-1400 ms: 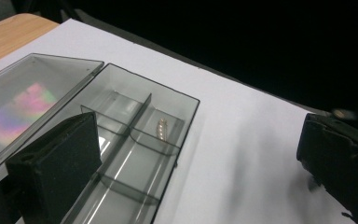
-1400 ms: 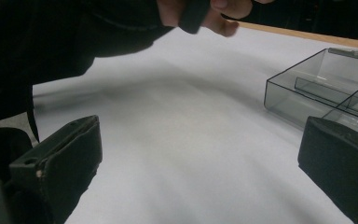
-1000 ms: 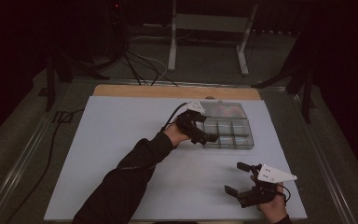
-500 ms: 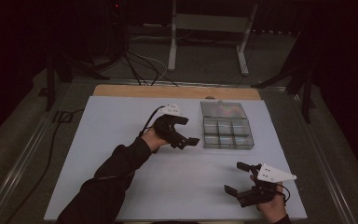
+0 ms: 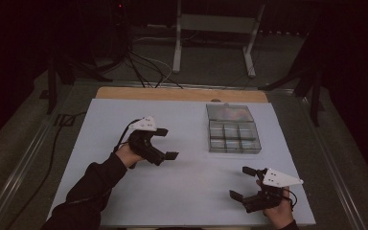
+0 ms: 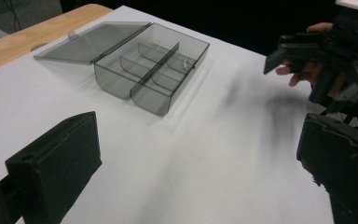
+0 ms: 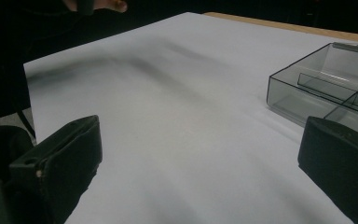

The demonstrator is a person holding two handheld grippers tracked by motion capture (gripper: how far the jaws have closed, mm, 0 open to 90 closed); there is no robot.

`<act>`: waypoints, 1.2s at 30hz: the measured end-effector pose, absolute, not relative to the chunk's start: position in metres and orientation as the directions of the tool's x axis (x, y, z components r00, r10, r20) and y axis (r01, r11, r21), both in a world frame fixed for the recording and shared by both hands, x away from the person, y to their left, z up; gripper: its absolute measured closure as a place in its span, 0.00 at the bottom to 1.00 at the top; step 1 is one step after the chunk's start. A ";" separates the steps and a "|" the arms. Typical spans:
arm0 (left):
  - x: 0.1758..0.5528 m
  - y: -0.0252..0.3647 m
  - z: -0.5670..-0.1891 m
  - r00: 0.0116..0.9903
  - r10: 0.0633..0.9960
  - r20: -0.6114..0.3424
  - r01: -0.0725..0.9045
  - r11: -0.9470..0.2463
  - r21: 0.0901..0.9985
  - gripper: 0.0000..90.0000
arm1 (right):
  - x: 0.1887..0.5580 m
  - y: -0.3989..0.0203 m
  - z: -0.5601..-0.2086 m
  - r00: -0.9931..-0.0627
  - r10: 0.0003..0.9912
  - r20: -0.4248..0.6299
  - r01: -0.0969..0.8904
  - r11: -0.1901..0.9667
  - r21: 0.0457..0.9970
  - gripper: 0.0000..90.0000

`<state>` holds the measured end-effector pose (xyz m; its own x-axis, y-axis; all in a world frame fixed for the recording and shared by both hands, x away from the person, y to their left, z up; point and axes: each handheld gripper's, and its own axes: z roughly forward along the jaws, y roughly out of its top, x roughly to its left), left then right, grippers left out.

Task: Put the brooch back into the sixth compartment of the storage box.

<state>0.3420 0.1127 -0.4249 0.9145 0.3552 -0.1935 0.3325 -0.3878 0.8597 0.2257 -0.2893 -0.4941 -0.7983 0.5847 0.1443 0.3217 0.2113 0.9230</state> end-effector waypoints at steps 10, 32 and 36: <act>0.314 0.149 -0.446 0.901 0.394 -0.182 0.341 -0.386 0.857 0.01 | 0.226 -0.289 -0.494 -0.797 0.586 0.144 0.322 0.211 0.923 0.00; 0.259 0.218 -0.491 0.853 0.495 -0.166 0.369 -0.346 0.863 0.01 | 0.227 -0.287 -0.496 -0.796 0.587 0.144 0.328 0.220 0.919 0.00; 0.249 0.231 -0.502 0.833 0.519 -0.192 0.402 -0.328 0.855 0.01 | 0.227 -0.288 -0.496 -0.797 0.587 0.144 0.330 0.222 0.918 0.00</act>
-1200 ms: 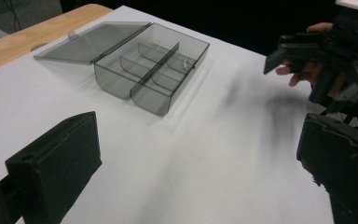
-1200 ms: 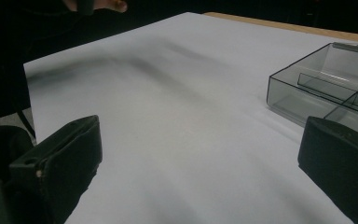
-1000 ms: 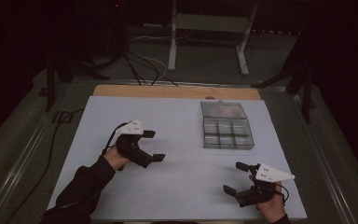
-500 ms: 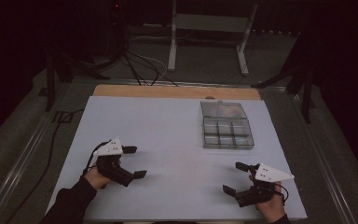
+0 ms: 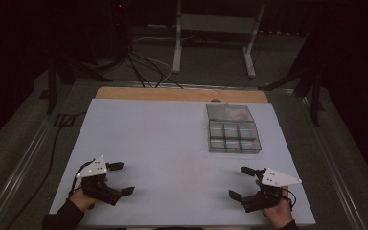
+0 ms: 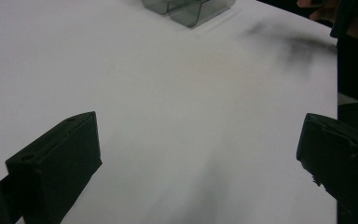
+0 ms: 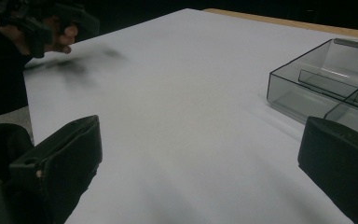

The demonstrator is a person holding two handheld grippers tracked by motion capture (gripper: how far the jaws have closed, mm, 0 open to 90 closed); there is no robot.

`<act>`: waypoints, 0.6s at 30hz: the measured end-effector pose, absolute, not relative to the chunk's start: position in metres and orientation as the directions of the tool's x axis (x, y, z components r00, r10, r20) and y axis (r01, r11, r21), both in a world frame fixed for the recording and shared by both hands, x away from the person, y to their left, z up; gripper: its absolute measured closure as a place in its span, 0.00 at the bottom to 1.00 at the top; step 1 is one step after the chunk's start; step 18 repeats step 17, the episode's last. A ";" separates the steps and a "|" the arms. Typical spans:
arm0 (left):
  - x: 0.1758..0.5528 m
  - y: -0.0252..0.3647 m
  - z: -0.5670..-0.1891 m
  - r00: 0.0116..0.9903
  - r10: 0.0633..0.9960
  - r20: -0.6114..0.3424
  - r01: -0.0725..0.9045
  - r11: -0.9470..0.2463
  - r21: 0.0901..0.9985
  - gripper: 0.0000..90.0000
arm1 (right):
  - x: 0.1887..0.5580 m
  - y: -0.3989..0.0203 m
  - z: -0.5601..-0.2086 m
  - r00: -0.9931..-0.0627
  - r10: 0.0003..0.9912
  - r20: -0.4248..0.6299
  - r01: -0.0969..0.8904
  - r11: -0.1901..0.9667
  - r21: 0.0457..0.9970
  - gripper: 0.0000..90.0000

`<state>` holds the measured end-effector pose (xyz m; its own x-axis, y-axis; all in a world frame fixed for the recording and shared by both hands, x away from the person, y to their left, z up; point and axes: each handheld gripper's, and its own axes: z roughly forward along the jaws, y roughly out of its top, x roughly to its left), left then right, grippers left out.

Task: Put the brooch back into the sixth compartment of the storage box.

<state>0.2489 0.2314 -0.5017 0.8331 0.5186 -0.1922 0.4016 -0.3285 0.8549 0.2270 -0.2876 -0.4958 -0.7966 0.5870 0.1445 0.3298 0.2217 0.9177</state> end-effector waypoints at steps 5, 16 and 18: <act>0.241 0.241 -0.512 0.809 0.550 -0.206 0.432 -0.320 0.843 0.01 | 0.227 -0.287 -0.496 -0.799 0.584 0.143 0.329 0.226 0.917 0.00; 0.241 0.241 -0.516 0.814 0.543 -0.206 0.429 -0.324 0.843 0.01 | 0.227 -0.287 -0.496 -0.799 0.585 0.139 0.329 0.232 0.915 0.00; 0.241 0.241 -0.516 0.815 0.541 -0.209 0.429 -0.321 0.844 0.01 | 0.227 -0.287 -0.496 -0.799 0.586 0.139 0.329 0.232 0.916 0.00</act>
